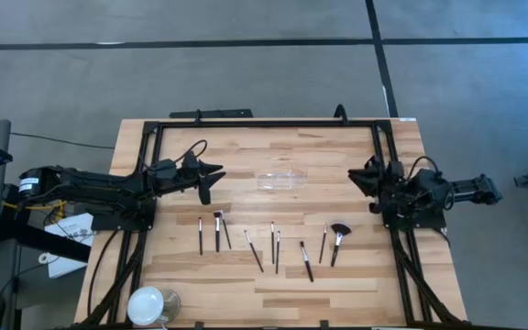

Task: Put items in baskets/containers
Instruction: Put the highlighter brush into the left section of the transparent organizer

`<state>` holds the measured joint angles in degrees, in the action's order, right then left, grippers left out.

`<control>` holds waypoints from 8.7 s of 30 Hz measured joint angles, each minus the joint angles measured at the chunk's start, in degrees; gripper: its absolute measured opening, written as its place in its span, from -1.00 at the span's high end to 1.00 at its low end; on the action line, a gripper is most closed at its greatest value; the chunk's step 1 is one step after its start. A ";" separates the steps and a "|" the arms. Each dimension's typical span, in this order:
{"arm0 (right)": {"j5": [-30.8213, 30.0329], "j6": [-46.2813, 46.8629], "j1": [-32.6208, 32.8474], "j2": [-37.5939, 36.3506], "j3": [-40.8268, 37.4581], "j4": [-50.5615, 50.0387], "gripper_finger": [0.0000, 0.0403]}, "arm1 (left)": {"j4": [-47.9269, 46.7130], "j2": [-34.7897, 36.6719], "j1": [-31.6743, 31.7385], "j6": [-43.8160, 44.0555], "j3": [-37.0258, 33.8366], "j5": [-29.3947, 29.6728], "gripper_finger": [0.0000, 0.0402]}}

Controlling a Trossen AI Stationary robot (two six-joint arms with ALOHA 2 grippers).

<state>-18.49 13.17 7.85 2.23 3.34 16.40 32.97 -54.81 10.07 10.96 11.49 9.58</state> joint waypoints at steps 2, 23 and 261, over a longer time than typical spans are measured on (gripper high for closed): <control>-0.94 1.59 0.52 2.32 1.68 -0.44 0.70 | 0.07 0.00 0.00 0.00 0.00 0.00 0.40; 19.77 67.97 14.86 62.87 28.22 -24.49 0.70 | 0.51 0.00 0.77 0.00 0.00 -0.02 0.40; -16.40 -33.27 -5.98 97.93 44.39 37.12 0.82 | 27.48 -22.07 -0.39 -2.13 9.35 -7.58 0.40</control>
<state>-34.89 -20.10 1.87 100.16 47.73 53.52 60.45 -76.87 9.67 8.84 20.84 2.00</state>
